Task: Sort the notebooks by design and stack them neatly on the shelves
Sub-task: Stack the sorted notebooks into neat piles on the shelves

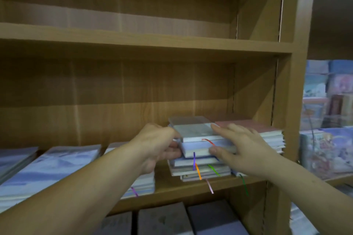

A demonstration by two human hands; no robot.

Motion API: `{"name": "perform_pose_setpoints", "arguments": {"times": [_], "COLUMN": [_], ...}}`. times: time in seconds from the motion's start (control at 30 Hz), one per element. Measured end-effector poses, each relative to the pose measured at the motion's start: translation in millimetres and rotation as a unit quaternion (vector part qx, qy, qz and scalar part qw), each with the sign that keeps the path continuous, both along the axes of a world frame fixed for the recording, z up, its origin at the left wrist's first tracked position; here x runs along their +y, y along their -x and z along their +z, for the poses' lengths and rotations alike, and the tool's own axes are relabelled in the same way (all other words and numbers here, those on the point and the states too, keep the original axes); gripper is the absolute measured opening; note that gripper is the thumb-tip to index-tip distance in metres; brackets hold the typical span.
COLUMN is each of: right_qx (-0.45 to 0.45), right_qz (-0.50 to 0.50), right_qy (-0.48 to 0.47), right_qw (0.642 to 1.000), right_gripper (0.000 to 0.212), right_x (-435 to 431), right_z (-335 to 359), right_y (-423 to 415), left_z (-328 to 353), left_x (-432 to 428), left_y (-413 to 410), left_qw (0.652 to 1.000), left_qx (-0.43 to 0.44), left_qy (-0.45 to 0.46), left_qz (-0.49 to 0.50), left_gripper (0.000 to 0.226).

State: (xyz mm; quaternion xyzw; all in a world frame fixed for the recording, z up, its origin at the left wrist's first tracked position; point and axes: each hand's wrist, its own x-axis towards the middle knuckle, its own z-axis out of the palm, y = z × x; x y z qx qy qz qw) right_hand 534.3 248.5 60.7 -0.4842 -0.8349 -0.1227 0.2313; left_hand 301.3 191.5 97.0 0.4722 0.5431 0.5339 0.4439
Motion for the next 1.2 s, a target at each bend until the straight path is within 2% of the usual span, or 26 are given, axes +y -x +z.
{"name": "perform_pose_setpoints", "arguments": {"times": [0.1,0.23,0.37,0.43,0.53,0.63,0.7,0.77,0.8,0.83,0.97,1.1,1.2], "right_qx": [-0.006,0.019,0.112,0.142,0.213,0.321,0.374,0.427,0.437,0.436,0.437,0.439,0.438], "right_qz": [0.019,0.059,0.118,0.137,0.142,0.084,0.07,0.123,0.159,0.186,0.194,0.213,0.24], "right_qy": [0.014,-0.031,-0.035,-0.017,0.03,0.047,0.12,0.247,0.283,0.287,0.213,0.169,0.156], "right_qw": [1.0,0.998,0.986,0.98,0.966,0.942,0.917,0.861,0.839,0.833,0.852,0.856,0.852], "right_gripper": [0.069,0.069,0.041,0.035,0.027,0.023,0.014,0.024,0.029,0.034,0.047,0.05,0.049], "right_x": [3,0,-13,-25,-38,-49,-59,-74,-80,-84,-92,-101,-107], "right_z": [-1,-11,-21,-24,-21,-10,-2,4,5,5,-7,-2,9], "right_y": [2,-4,-9,-11,-12,-15,-14,-7,-2,4,50,121,180], "left_z": [-1,-1,-3,-4,-8,-12,-15,-20,-23,-26,-35,-30,-25], "left_x": [2,2,5,2,-7,-21,-35,-54,-63,-72,-103,-120,-134], "left_y": [-1,-6,-17,-26,-34,-35,-31,-20,-13,-4,38,98,152], "left_qw": [1.0,0.996,0.998,0.998,0.996,0.995,0.994,0.995,0.995,0.994,0.985,0.952,0.929], "left_qx": [-0.024,-0.084,-0.029,-0.022,-0.073,-0.093,-0.089,-0.06,-0.037,-0.018,0.038,0.161,0.224], "left_qy": [0.009,0.034,0.057,0.05,0.028,-0.017,-0.048,-0.071,-0.086,-0.102,-0.169,-0.249,-0.274], "left_qz": [-0.006,-0.015,-0.029,-0.031,-0.04,-0.035,-0.043,-0.043,-0.035,-0.026,0.011,0.078,0.108], "left_gripper": [0.005,0.017,0.04,0.035,0.02,0.022,0.01,0.009,0.013,0.019,0.023,0.018,0.027]}}
